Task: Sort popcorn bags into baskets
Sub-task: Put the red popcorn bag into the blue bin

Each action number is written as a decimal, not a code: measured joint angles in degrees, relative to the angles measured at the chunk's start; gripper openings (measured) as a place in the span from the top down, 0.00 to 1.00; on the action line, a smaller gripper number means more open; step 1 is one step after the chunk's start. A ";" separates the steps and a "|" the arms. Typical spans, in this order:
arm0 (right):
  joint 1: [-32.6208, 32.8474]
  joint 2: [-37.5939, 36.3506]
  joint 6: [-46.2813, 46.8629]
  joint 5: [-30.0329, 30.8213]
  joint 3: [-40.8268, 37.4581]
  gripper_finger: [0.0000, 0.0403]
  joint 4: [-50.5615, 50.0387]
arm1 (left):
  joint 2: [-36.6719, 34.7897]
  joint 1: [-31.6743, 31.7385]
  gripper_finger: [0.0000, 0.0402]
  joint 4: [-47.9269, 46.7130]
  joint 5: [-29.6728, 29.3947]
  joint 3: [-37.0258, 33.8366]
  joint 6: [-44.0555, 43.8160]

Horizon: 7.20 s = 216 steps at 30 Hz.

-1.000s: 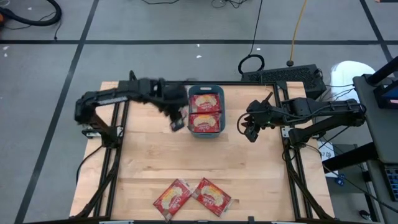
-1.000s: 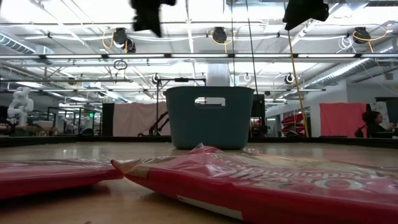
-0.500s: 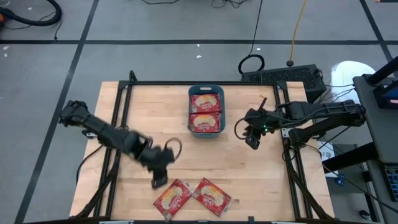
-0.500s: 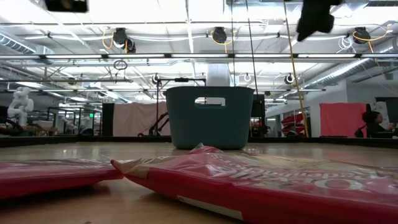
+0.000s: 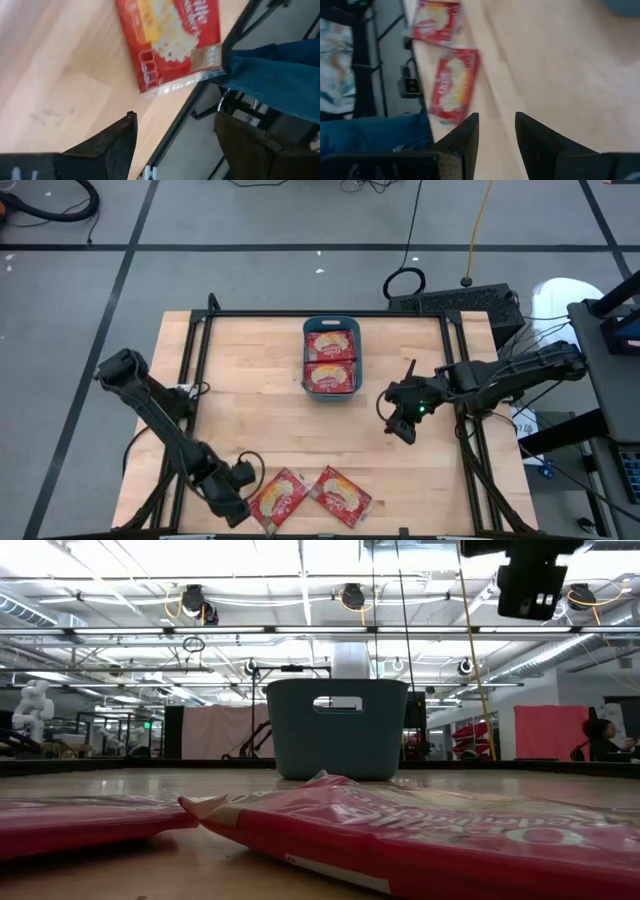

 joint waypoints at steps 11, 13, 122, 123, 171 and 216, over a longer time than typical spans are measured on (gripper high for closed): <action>4.46 -0.34 0.57 -0.07 -1.13 0.71 5.61 | 10.29 -0.82 0.34 4.84 -5.18 0.19 8.74; 5.15 -0.51 0.58 -0.07 -1.13 0.71 5.94 | 11.79 -0.76 0.34 5.19 -5.84 0.27 8.36; -1.31 20.21 -110.19 46.66 39.35 0.96 9.61 | -26.60 54.66 0.65 33.01 5.31 0.36 33.51; -1.58 20.21 -109.72 47.32 39.35 0.97 9.55 | -26.60 54.97 0.59 33.01 4.06 0.36 34.32; -23.42 35.76 -67.11 30.34 36.49 0.97 -5.54 | -38.47 70.31 0.42 8.52 -9.50 0.34 47.28; -27.02 45.81 -65.72 34.43 36.49 0.68 -2.29 | -38.45 68.54 0.42 7.20 -8.41 0.34 45.27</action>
